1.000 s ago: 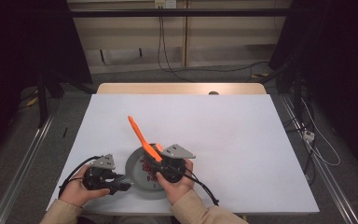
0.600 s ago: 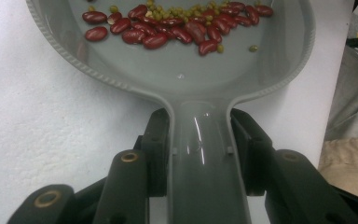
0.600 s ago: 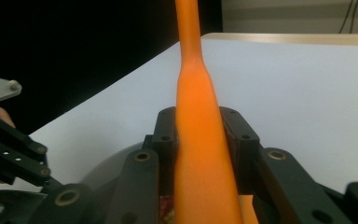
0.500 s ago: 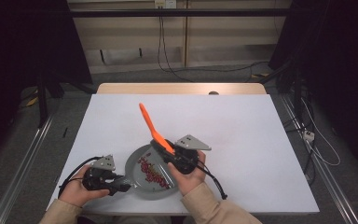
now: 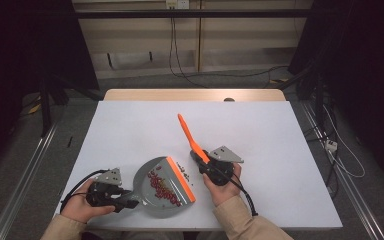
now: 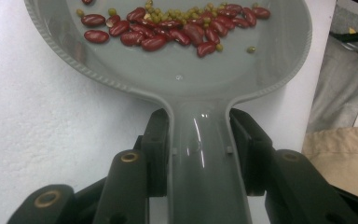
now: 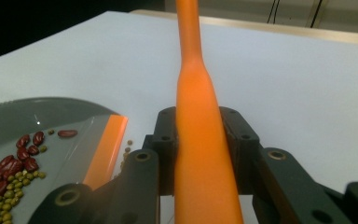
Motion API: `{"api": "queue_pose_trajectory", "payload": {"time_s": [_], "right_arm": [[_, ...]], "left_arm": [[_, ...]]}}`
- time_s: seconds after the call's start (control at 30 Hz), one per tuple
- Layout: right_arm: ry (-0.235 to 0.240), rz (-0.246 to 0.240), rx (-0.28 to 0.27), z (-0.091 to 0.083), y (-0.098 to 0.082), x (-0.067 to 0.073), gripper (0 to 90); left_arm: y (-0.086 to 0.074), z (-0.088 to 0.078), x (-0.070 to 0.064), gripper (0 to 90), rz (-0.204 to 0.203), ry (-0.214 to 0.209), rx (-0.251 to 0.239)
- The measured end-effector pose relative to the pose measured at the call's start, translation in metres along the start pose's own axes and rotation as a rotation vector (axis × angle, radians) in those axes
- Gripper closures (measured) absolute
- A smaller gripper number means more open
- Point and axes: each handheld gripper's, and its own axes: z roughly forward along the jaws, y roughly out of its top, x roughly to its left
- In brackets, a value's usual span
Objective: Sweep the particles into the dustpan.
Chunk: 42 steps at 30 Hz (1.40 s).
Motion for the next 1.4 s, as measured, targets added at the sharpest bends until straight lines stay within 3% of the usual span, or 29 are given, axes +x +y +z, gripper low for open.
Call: {"api": "queue_pose_trajectory", "payload": {"time_s": [0.23, 0.27, 0.33, 0.47, 0.5, 0.57, 0.87, 0.9, 0.97, 1.13, 1.2, 1.27, 1.3, 1.4], "right_arm": [[0.025, -0.087, 0.01, 0.008, -0.009, 0.034, 69.1], [0.032, -0.094, 0.013, 0.009, -0.011, 0.038, 68.8], [0.041, -0.102, 0.017, 0.012, -0.013, 0.044, 68.6], [0.055, -0.062, 0.012, 0.011, -0.014, 0.044, 68.6], [0.059, -0.061, 0.012, 0.011, -0.013, 0.045, 68.6], [0.071, -0.043, 0.004, 0.01, -0.014, 0.046, 68.6], [0.115, 0.012, -0.023, 0.007, -0.014, 0.057, 68.7], [0.118, 0.019, -0.028, 0.007, -0.014, 0.059, 68.7], [0.138, 0.038, -0.042, 0.006, -0.013, 0.061, 68.9], [0.191, 0.031, -0.05, 0.01, -0.005, 0.078, 69.8], [0.191, 0.005, -0.051, 0.013, -0.004, 0.084, 69.9], [0.213, 0.039, -0.054, 0.016, -0.002, 0.085, 70.0], [0.209, 0.038, -0.061, 0.015, -0.001, 0.085, 70.0], [0.209, 0.056, -0.096, 0.011, 0.007, 0.076, 69.9]], "left_arm": [[0.001, 0.002, 0.001, 62.7, -0.001, -0.002, 0.006], [0.002, 0.002, 0.0, 62.7, 0.0, 0.012, 0.011], [0.002, 0.004, 0.001, 62.7, -0.003, -0.003, 0.009], [0.005, 0.006, 0.001, 62.7, -0.002, -0.012, 0.015], [0.005, 0.007, 0.001, 62.7, -0.004, 0.007, 0.015], [0.006, 0.007, 0.002, 62.7, -0.003, -0.013, 0.015], [0.006, 0.008, 0.002, 62.8, -0.011, -0.006, 0.015], [0.006, 0.008, 0.002, 62.8, -0.013, 0.01, 0.014], [0.005, 0.007, 0.003, 62.8, -0.016, -0.004, 0.01], [0.005, 0.007, 0.004, 62.8, -0.013, -0.004, 0.016], [0.004, 0.007, 0.004, 62.8, -0.012, -0.005, 0.016], [0.004, 0.007, 0.004, 62.8, -0.013, -0.006, 0.014], [0.004, 0.007, 0.003, 62.8, -0.01, 0.008, 0.018], [0.004, 0.007, 0.004, 62.8, -0.012, -0.006, 0.012]]}}
